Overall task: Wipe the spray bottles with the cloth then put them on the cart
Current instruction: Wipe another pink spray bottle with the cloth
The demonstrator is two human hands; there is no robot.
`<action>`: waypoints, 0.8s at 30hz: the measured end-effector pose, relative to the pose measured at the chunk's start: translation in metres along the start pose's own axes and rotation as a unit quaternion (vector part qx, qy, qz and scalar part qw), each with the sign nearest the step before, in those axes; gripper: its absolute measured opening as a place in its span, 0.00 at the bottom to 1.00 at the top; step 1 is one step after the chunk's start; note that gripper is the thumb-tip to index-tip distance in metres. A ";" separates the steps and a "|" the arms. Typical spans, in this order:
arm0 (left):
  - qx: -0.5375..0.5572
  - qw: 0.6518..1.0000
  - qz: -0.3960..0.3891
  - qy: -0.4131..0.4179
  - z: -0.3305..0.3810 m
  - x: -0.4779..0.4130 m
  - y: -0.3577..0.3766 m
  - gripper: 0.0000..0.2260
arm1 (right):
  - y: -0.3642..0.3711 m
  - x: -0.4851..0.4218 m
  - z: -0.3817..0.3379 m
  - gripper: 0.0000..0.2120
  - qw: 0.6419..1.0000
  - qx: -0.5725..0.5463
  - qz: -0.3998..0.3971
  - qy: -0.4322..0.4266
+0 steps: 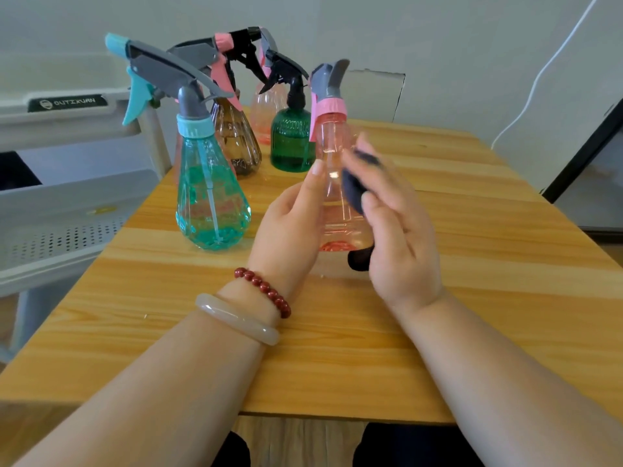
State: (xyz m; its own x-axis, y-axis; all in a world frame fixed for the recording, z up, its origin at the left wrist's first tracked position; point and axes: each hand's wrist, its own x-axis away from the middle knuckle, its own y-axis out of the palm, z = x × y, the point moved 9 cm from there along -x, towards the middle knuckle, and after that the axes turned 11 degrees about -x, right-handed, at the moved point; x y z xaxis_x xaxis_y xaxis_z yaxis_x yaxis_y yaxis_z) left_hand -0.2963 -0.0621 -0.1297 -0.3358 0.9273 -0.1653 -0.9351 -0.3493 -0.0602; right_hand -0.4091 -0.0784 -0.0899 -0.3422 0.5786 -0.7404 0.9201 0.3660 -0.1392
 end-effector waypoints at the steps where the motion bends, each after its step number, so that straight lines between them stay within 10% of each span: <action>1: -0.028 1.000 0.008 0.004 0.000 0.000 -0.002 0.17 | 0.006 0.001 -0.008 0.18 0.997 0.039 -0.033 -0.054; 6: 0.060 0.998 -0.021 -0.006 -0.001 0.000 0.002 0.19 | -0.007 -0.004 0.023 0.18 0.992 -0.077 0.052 0.083; 11: 0.139 0.990 -0.017 -0.017 -0.004 -0.003 0.004 0.27 | -0.001 0.006 0.069 0.17 0.896 -0.315 0.126 0.285; 19: 0.001 0.999 0.046 0.015 0.001 -0.003 -0.007 0.12 | -0.008 0.001 0.047 0.19 0.976 -0.132 0.080 0.156; 24: -0.027 0.998 0.061 0.005 -0.005 -0.003 -0.011 0.17 | -0.011 0.006 0.060 0.16 0.949 -0.176 0.142 0.218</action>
State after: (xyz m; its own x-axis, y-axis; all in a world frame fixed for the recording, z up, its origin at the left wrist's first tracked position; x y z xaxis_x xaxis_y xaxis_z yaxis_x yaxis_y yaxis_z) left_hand -0.2844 -0.0614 -0.1338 -0.4455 0.8762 -0.1840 -0.8798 -0.4665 -0.0913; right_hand -0.4096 -0.1226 -0.1327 -0.2058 0.9091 -0.3622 0.8928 0.3260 0.3110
